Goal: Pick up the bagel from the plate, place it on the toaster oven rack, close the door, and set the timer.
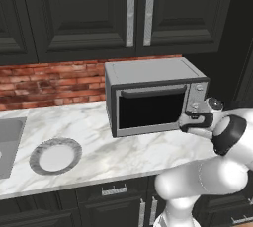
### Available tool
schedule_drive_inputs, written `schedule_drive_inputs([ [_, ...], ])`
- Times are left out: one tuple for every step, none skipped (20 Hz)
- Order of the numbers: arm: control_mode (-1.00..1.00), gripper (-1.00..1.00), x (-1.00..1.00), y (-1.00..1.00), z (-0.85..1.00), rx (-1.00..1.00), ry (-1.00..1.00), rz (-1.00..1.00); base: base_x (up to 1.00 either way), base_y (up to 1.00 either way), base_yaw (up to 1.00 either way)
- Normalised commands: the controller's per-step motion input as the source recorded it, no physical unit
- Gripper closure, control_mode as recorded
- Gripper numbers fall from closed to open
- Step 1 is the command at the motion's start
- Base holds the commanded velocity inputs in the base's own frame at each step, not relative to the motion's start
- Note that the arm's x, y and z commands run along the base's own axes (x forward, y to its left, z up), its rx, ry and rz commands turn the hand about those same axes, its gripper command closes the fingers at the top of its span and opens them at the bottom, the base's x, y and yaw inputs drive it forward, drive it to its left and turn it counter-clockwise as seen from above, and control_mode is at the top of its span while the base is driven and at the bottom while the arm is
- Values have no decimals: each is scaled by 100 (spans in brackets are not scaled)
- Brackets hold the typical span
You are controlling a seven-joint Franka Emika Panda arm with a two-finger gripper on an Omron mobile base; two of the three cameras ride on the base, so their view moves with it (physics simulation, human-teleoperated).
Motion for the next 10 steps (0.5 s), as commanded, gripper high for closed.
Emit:
schedule_drive_inputs([
  [-100, 100, 0, -57, 42, 58, -23, 29, 0, 0, 0],
  [-100, 100, 0, -56, 44, 57, -22, 27, 0, 0, 0],
  [-100, 100, 0, -49, 44, 57, -21, 27, 0, 0, 0],
  [-100, 100, 0, -44, 44, 57, -18, 25, 0, 0, 0],
  [-100, 100, 0, -36, 44, 56, -16, 24, 0, 0, 0],
  [-100, 100, 1, -29, 43, 55, -16, 24, 0, 0, 0],
  [-100, 100, 4, -20, 47, 54, -17, 23, 0, 0, 0],
  [-100, 100, 7, -13, 48, 54, -15, 23, 0, 0, 0],
  [-100, 100, 10, -5, 51, 53, -15, 21, 0, 0, 0],
  [-100, 100, 11, -1, 51, 51, -14, 20, 0, 0, 0],
])
